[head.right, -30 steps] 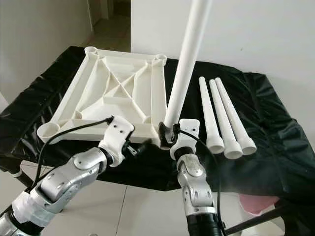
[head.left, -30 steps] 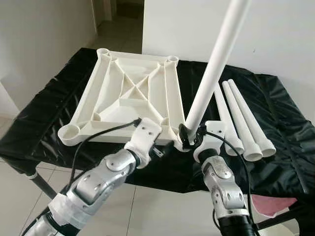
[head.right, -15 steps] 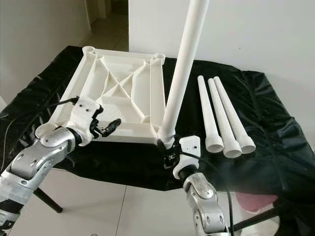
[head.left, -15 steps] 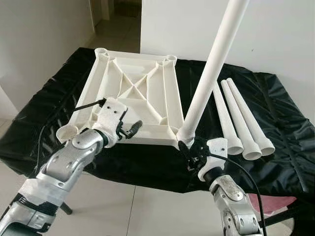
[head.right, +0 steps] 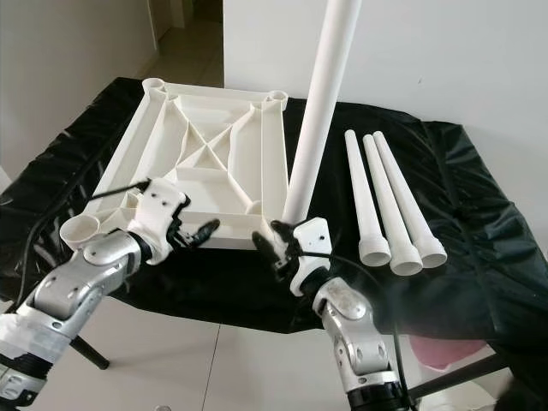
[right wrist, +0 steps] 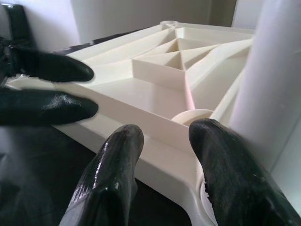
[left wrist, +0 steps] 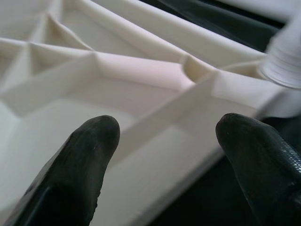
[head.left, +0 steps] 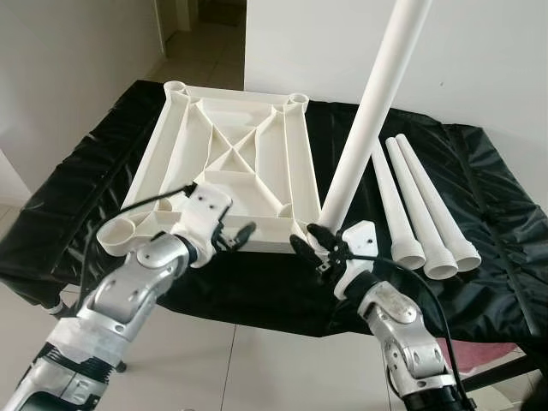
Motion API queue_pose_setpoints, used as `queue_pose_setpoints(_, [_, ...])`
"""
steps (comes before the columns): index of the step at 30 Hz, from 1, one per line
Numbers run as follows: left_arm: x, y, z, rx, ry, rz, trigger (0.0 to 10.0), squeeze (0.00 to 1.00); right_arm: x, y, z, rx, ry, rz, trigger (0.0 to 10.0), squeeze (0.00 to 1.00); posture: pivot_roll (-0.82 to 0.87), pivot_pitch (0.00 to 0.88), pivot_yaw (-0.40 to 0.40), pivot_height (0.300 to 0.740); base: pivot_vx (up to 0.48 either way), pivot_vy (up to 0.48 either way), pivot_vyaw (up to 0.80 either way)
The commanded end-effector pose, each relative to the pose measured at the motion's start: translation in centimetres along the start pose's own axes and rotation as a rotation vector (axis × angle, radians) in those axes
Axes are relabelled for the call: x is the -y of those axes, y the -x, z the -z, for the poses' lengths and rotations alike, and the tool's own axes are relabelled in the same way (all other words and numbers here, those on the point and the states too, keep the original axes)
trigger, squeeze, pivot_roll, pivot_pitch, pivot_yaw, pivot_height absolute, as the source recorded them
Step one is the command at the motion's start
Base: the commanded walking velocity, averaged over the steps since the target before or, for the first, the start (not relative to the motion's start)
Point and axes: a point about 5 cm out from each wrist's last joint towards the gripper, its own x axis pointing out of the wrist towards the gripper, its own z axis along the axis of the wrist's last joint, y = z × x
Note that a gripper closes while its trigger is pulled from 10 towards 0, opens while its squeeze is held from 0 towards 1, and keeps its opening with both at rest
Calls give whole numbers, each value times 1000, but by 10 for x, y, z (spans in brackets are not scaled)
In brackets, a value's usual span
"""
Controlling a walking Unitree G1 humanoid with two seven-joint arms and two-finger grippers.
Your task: Building children table
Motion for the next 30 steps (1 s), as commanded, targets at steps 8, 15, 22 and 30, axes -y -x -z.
queue_pose_setpoints(8, [4,2,3,-5,-2,33,10000,0,31,6,2,-6,9,117,10000,0,64,81,-62,740,0,0,0])
queue_pose_setpoints(15, [2,3,8,-24,-2,52,10000,0,42,10,3,0,21,152,10000,0,56,73,-58,740,0,0,0])
queue_pose_setpoints(22, [2,-2,12,-57,-24,56,10000,0,21,7,-2,43,-10,70,10000,0,56,64,-53,740,0,0,0])
queue_pose_setpoints(30, [-1,-8,22,-131,-59,76,10000,0,9,4,1,57,-37,71,10000,0,47,56,-35,740,0,0,0])
